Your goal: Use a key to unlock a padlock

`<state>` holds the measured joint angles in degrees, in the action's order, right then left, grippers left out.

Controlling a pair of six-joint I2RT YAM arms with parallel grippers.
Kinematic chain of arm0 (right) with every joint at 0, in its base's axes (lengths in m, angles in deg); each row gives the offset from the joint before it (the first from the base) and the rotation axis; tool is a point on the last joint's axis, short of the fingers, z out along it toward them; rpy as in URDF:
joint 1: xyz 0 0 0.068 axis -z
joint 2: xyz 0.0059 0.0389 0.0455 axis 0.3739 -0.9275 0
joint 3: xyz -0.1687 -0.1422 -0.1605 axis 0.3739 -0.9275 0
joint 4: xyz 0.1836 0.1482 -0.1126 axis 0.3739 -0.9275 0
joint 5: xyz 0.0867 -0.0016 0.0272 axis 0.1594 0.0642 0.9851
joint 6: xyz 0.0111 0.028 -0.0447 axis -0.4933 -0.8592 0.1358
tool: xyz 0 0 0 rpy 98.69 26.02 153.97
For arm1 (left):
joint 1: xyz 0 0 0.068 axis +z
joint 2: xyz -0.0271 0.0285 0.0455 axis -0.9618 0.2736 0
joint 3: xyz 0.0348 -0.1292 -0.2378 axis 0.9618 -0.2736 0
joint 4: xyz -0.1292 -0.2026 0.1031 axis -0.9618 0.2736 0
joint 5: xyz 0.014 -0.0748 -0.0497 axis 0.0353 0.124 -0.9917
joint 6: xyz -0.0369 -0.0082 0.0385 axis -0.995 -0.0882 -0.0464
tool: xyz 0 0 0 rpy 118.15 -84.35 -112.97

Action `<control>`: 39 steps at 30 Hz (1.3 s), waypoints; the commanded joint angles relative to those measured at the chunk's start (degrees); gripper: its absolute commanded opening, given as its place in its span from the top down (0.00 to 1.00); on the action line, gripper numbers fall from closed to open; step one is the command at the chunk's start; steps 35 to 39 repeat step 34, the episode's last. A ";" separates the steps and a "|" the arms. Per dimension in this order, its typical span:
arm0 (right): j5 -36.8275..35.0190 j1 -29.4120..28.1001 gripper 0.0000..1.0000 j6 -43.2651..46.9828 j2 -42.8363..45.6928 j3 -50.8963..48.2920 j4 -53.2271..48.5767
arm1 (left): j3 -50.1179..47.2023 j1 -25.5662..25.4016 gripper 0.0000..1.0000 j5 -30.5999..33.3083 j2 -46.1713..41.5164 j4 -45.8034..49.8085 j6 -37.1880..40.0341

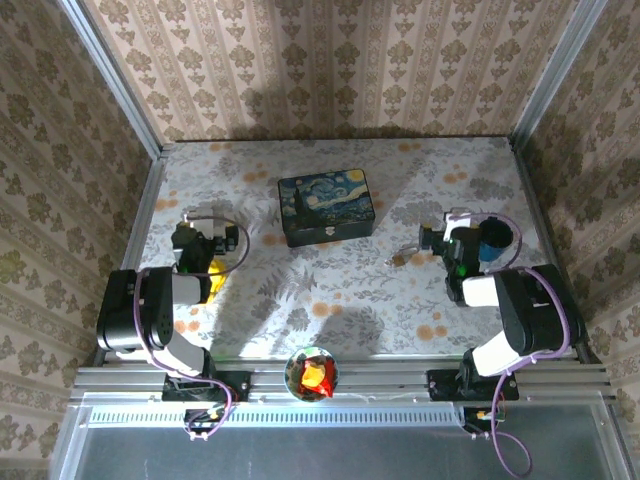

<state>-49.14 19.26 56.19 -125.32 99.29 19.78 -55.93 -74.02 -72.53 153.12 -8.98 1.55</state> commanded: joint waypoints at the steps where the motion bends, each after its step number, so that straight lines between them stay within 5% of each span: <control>1: 8.44 1.72 0.00 -0.14 0.23 2.27 -2.15 | 0.51 0.37 0.00 0.65 0.36 1.49 -0.23; 39: 10.15 2.52 0.00 -0.41 0.34 2.21 -2.18 | 0.52 -0.45 0.00 1.95 0.37 1.49 0.54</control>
